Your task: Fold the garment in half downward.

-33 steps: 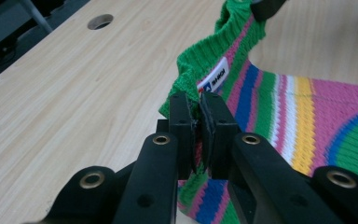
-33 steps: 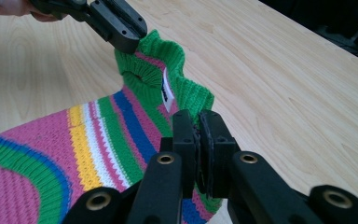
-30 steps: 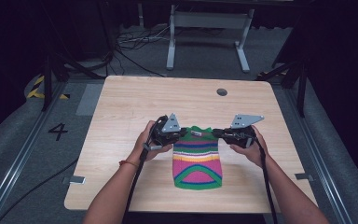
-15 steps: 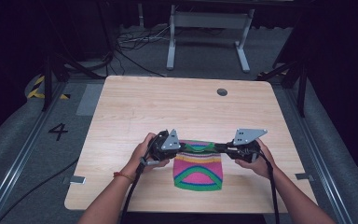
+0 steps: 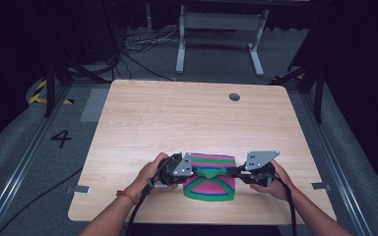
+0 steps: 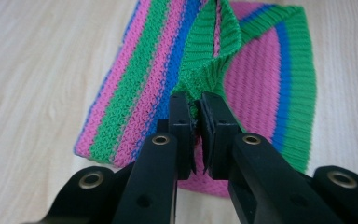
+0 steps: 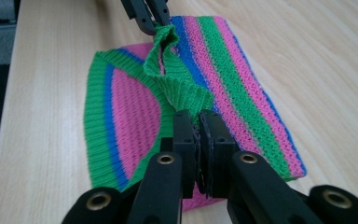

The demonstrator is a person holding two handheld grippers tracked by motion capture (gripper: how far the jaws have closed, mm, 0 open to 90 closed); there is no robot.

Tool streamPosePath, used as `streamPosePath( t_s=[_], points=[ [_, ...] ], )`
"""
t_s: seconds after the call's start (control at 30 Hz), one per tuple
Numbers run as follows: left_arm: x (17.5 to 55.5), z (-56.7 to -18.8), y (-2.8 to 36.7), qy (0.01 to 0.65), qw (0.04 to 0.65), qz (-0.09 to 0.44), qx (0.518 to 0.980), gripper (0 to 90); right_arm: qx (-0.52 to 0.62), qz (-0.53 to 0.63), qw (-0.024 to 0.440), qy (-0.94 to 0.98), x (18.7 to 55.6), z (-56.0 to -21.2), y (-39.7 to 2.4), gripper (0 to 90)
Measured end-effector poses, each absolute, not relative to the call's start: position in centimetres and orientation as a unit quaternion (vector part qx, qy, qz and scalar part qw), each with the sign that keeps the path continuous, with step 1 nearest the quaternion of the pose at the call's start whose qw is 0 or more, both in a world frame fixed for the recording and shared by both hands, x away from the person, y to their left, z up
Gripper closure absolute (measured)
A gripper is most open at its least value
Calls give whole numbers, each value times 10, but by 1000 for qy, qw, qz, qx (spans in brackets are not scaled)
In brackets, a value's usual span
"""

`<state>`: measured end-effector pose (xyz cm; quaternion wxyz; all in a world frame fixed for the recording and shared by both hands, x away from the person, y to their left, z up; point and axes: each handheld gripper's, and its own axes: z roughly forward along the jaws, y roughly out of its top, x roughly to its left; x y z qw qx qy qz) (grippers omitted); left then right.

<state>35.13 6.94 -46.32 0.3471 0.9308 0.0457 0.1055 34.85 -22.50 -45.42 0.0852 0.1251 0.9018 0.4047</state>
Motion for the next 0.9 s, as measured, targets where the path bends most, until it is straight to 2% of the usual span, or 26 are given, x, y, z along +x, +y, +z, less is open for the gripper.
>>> streamPosePath(
  t_s=[0.53,0.63,0.9],
  points=[
    [325,-474,71,16,323,84,942,812,104,382,56,917,321,-472,-224,858],
    [321,-477,72,15,318,79,945,780,105,378,53,918,317,-474,-225,850],
    [320,-484,78,24,316,59,946,683,92,354,51,929,306,-482,-223,731]
  ],
)
